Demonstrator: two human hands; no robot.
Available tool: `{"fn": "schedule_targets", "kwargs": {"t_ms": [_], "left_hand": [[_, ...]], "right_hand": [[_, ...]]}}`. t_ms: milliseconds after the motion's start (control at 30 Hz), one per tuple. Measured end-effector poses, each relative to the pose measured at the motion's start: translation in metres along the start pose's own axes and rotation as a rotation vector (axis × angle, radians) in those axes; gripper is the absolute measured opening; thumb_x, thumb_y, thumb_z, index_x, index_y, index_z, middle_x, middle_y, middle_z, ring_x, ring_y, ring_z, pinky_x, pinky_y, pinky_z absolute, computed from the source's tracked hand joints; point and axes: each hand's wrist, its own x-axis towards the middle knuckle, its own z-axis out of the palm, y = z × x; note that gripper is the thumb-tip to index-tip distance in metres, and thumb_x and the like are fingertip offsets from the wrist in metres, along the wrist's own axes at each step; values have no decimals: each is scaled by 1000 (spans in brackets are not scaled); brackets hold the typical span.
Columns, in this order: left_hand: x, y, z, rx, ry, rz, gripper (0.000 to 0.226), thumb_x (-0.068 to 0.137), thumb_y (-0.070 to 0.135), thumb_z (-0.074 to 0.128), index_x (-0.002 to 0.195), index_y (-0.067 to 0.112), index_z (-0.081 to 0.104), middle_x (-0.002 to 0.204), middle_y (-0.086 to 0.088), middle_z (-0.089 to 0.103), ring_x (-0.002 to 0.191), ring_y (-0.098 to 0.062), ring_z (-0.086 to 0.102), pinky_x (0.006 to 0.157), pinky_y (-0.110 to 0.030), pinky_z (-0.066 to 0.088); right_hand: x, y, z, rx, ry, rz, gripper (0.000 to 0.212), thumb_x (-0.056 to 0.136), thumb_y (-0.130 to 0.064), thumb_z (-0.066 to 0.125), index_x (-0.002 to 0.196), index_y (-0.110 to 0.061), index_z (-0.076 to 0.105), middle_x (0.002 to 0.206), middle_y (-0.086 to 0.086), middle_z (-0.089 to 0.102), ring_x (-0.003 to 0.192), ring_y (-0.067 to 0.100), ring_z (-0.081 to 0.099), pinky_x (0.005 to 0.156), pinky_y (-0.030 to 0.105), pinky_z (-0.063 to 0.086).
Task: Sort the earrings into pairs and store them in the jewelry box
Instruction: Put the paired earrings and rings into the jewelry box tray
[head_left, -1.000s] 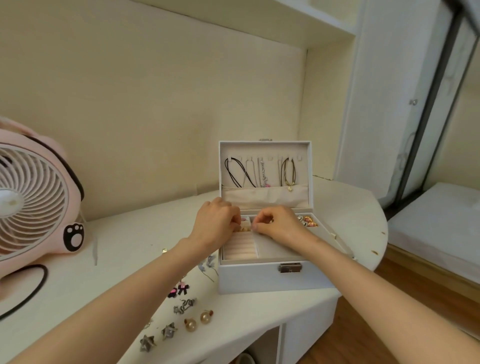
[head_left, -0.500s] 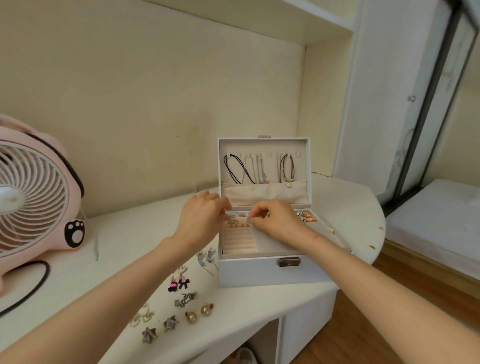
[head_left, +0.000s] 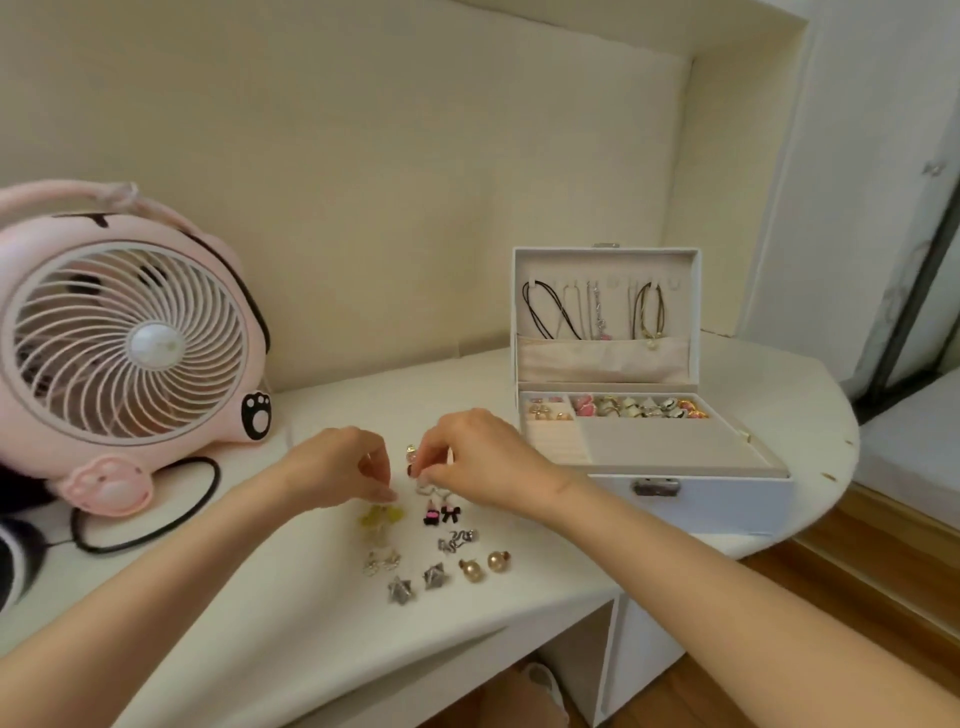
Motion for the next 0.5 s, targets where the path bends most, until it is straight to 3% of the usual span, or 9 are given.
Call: {"fn": "schedule_targets", "kwargs": {"t_ms": [167, 333, 500], "left_hand": [[-9, -11, 10, 31, -2, -86, 22, 76, 39, 71, 79, 27, 53, 86, 9, 56, 82, -12, 51, 69, -25, 39], [-8, -11, 23, 1, 8, -102, 26, 77, 41, 68, 69, 31, 45, 79, 12, 53, 83, -13, 51, 69, -23, 38], [-8, -8, 20, -73, 80, -55, 29, 77, 26, 70, 64, 29, 44, 70, 13, 51, 76, -15, 50, 66, -26, 38]], "right_hand": [[16, -6, 31, -172, -91, 27, 21, 85, -27, 64, 103, -18, 71, 102, 2, 69, 105, 22, 53, 79, 32, 40], [22, -9, 39, -182, -105, 61, 18, 82, -27, 67, 99, -18, 70, 101, 0, 68, 98, 20, 58, 74, 27, 35], [21, -9, 39, -82, -78, 85, 5, 82, -12, 65, 87, -13, 67, 96, 3, 68, 93, 21, 60, 74, 30, 44]]}}
